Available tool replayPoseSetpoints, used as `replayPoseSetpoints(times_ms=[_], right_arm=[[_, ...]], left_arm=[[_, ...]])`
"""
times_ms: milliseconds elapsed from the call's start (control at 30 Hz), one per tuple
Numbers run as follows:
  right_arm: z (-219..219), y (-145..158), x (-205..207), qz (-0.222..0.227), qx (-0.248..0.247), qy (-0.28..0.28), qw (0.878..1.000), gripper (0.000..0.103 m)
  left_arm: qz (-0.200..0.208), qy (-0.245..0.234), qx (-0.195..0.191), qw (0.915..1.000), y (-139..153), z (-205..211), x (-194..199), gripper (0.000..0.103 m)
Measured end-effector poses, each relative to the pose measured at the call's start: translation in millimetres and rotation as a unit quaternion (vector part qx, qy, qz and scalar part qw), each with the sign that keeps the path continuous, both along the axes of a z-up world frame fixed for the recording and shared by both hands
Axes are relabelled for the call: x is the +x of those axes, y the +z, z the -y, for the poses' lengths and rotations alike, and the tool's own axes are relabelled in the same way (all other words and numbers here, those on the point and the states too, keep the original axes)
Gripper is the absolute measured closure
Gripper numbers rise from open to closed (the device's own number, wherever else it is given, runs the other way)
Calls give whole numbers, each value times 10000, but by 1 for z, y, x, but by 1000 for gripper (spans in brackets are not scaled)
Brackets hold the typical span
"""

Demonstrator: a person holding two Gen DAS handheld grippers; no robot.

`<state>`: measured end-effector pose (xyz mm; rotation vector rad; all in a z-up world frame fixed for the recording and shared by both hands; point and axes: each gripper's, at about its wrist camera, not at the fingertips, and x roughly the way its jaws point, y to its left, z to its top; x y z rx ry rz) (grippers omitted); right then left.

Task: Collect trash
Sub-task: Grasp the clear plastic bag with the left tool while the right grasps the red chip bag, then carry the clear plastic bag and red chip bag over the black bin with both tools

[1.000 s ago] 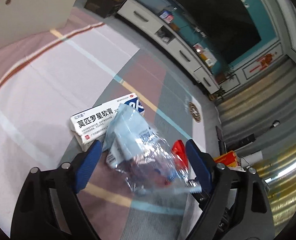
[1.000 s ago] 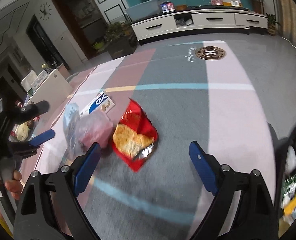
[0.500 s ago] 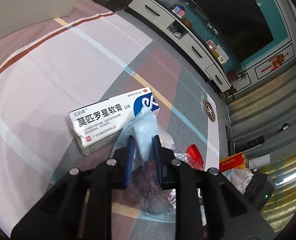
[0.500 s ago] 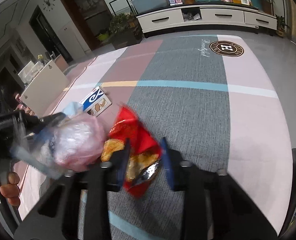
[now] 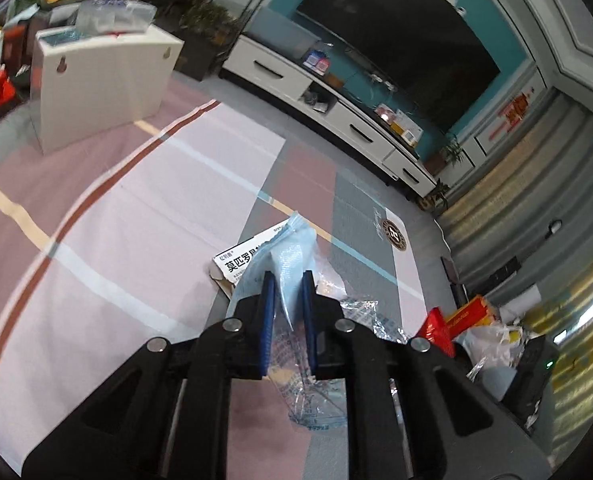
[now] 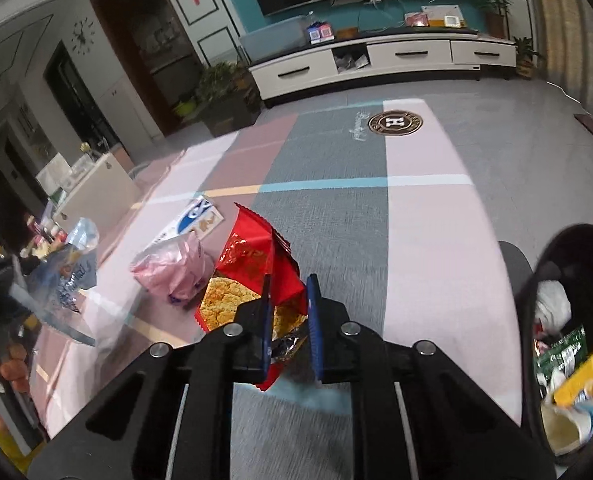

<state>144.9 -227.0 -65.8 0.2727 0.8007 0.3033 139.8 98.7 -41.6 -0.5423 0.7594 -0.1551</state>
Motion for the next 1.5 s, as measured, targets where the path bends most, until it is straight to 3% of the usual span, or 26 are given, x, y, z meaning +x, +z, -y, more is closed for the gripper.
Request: replayPoseSetpoints(times_ms=[433, 1033, 1500], right_arm=[[-11, 34, -45, 278, 245, -311, 9988, 87], [24, 74, -88, 823, 365, -552, 9944, 86], [73, 80, -117, 1091, 706, -726, 9889, 87]], left_arm=[[451, -975, 931, 9898, 14, 41, -14, 89], [807, -1341, 1306, 9790, 43, 93, -35, 87], [1058, -1596, 1675, 9671, 66, 155, -53, 87]])
